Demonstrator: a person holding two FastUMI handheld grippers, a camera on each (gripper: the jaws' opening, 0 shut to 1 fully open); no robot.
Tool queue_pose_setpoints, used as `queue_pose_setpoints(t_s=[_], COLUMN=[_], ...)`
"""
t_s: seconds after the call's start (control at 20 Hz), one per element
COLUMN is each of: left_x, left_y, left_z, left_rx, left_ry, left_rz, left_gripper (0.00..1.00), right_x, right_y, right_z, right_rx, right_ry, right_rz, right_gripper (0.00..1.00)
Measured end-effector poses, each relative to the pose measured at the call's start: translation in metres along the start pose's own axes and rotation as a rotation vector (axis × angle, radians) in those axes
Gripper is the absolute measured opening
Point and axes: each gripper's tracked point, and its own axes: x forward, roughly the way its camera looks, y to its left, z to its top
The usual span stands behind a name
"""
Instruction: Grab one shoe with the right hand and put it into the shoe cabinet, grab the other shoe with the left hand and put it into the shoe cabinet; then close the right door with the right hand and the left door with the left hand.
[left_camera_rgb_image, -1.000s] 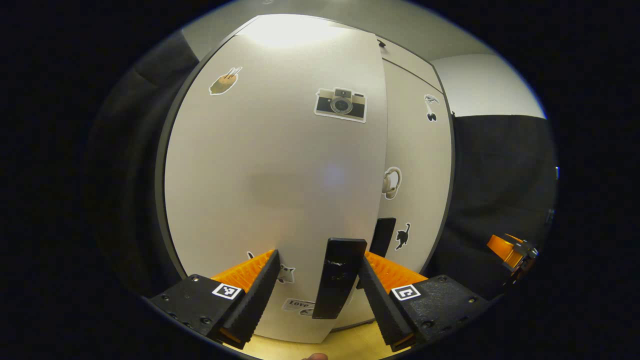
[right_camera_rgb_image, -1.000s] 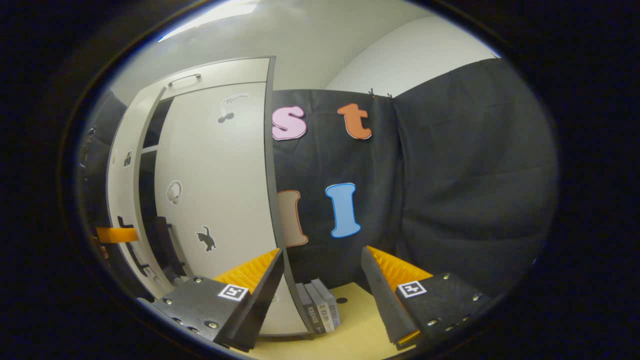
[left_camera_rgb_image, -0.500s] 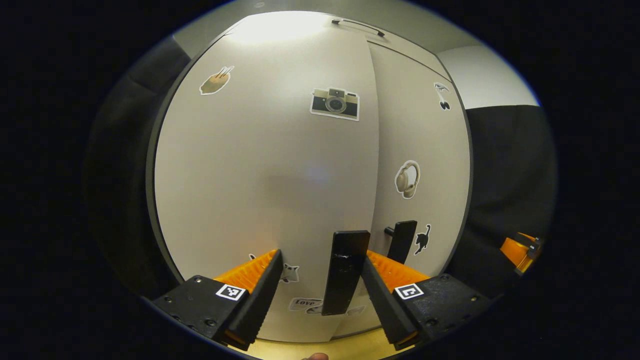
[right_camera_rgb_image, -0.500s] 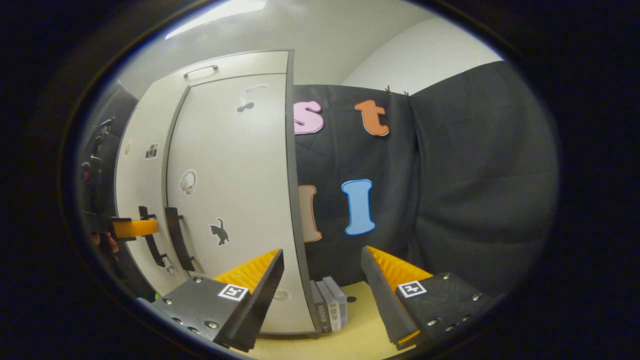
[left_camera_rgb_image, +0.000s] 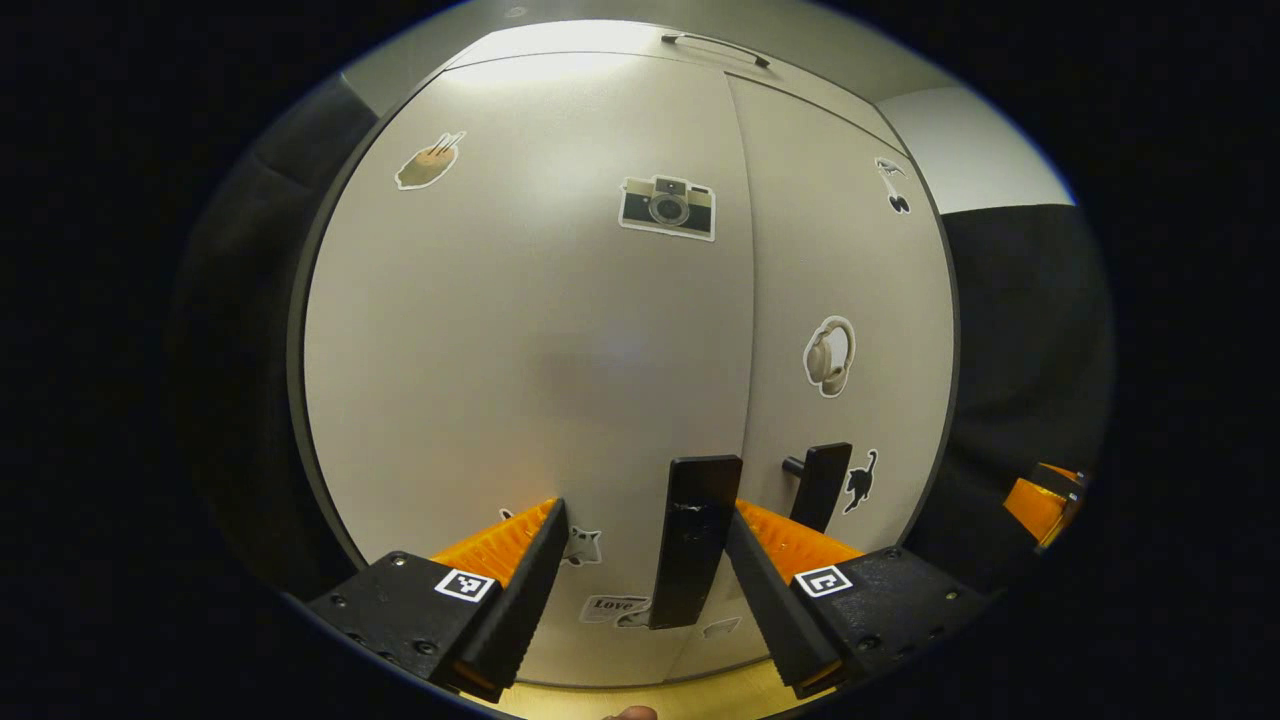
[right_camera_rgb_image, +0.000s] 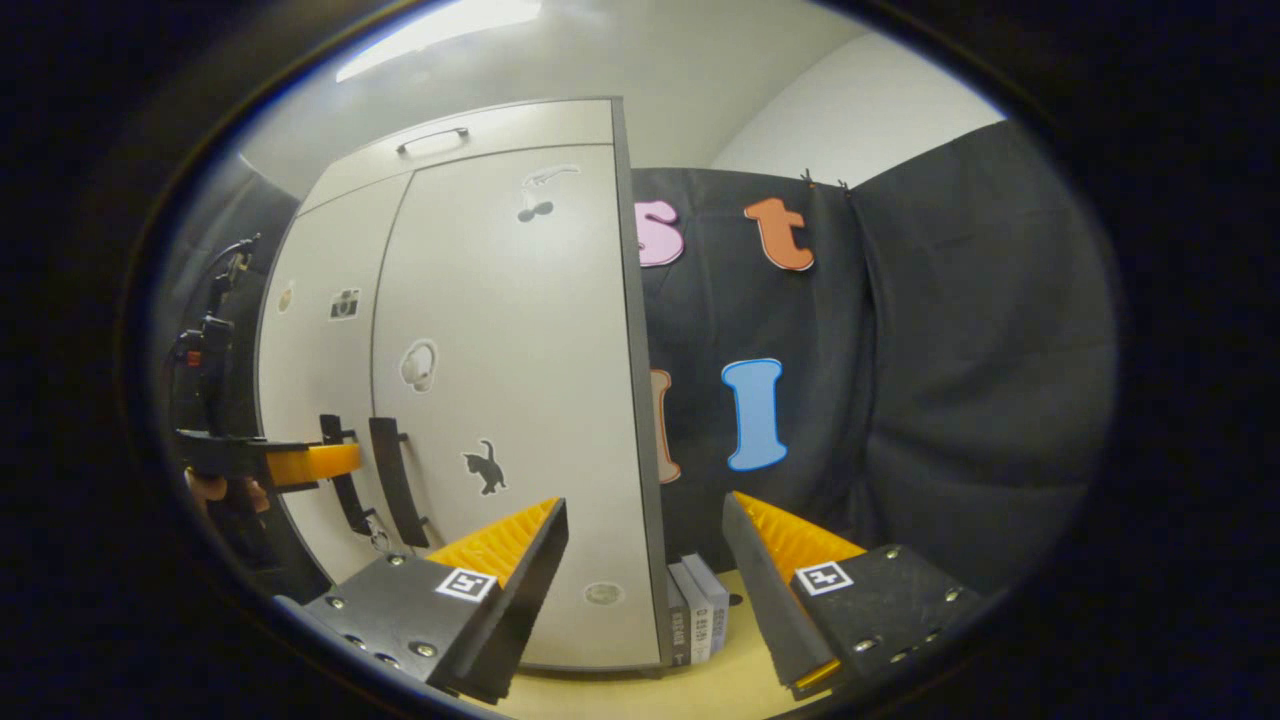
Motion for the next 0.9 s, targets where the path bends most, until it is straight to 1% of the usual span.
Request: queue_pose_setpoints(t_s=[0.4,0.5,0.65,0.7,0.75,0.8,0.85,0.9], left_x=[-0.001,-0.001,-0.024,-0.035,-0.046,-0.06,-0.074,-0.088], left_y=[0.001,0.001,0.0,0.0,-0.002,-0.005,-0.009,-0.013], left_z=[-0.001,-0.001,0.007,0.014,0.021,0.028,0.035,0.043], left_rx=[0.014,0.003,-0.015,0.0,0.015,0.027,0.03,0.027], left_ry=[0.003,0.011,-0.002,-0.019,-0.034,-0.043,-0.057,-0.074], left_rz=[0.014,0.011,0.025,0.033,0.039,0.047,0.05,0.049], left_gripper=[0.94,0.94,0.97,0.98,0.98,0.96,0.94,0.94], right_x=[-0.01,-0.012,-0.024,-0.029,-0.035,-0.042,-0.048,-0.054], right_y=[0.016,0.023,0.035,0.042,0.049,0.056,0.061,0.066], right_z=[0.005,0.01,0.024,0.031,0.038,0.046,0.053,0.06], right_rx=[-0.007,-0.014,-0.031,-0.032,-0.027,-0.019,-0.009,0.001], right_ry=[-0.007,-0.009,-0.024,-0.031,-0.038,-0.045,-0.049,-0.052], right_rz=[0.037,0.048,0.073,0.088,0.106,0.124,0.139,0.152], right_gripper=[0.93,0.93,0.93,0.89,0.93,0.89,0.89,0.93])
